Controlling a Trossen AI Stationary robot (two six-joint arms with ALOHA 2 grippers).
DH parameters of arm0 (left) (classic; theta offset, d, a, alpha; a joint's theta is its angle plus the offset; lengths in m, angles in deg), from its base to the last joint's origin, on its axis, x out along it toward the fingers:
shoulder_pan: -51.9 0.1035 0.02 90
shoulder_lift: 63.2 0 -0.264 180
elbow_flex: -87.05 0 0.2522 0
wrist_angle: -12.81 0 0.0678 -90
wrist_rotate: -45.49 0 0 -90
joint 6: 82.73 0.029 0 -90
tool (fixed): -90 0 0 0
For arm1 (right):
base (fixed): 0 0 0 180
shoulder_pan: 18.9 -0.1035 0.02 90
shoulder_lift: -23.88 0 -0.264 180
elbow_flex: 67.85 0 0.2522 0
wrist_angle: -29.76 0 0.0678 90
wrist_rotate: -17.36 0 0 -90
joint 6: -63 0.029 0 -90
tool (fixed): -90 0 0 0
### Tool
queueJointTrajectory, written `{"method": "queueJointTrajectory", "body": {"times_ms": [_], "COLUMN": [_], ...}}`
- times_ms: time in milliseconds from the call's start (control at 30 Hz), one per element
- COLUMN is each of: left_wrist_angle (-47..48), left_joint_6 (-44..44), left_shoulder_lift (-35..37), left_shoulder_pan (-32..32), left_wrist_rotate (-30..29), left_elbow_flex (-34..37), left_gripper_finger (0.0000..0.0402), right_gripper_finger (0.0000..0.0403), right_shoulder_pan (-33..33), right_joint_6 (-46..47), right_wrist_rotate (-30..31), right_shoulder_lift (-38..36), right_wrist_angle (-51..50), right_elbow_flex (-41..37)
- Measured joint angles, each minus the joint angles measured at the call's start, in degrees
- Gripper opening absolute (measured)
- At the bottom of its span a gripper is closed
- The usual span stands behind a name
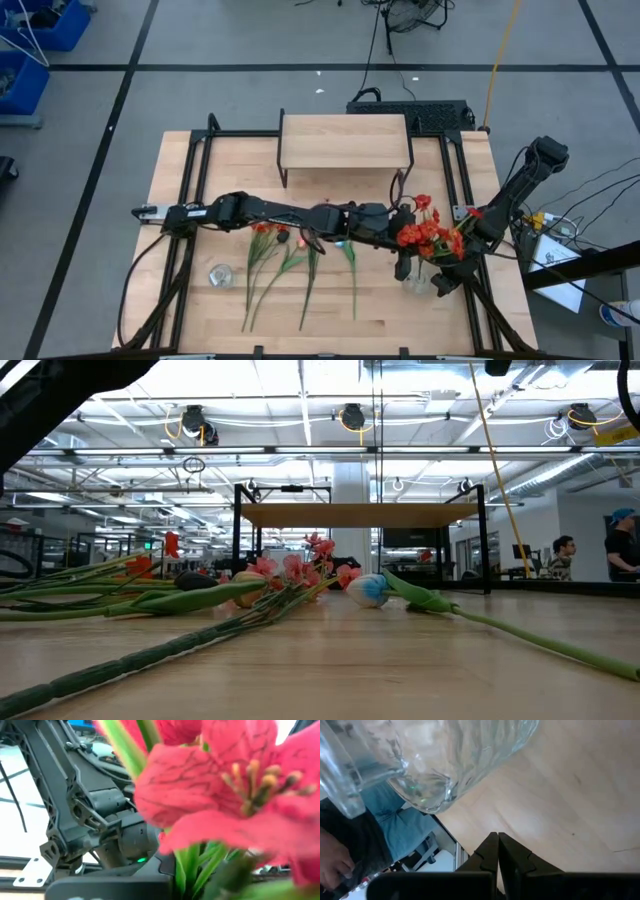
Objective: Pick and place flowers into a vace then onto a shelf
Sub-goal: Put the right orange flowers into the right transparent vase
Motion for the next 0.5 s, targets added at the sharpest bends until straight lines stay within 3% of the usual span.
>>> {"method": "queueJointTrajectory", "body": {"times_ms": [267, 500], "left_wrist_angle": [2.24, -2.8], "left_joint_6": [2.69, 0.53], "left_shoulder_lift": [0.04, 0.01], "left_shoulder_pan": [0.02, 0.02], "left_wrist_rotate": [0.08, 0.19], "left_elbow_flex": [0.18, 3.4], "left_gripper_finger": [0.0021, 0.0017], "right_gripper_finger": [0.0004, 0.0004], "right_shoulder_pan": [0.0, 0.0], "right_joint_6": [-0.28, -0.85], "right_wrist_rotate": [0.02, 0.02], "right_shoulder_lift": [0.0, 0.0], "right_wrist_angle": [-0.23, -0.32], "right_elbow_flex": [0.0, 0.0]}}
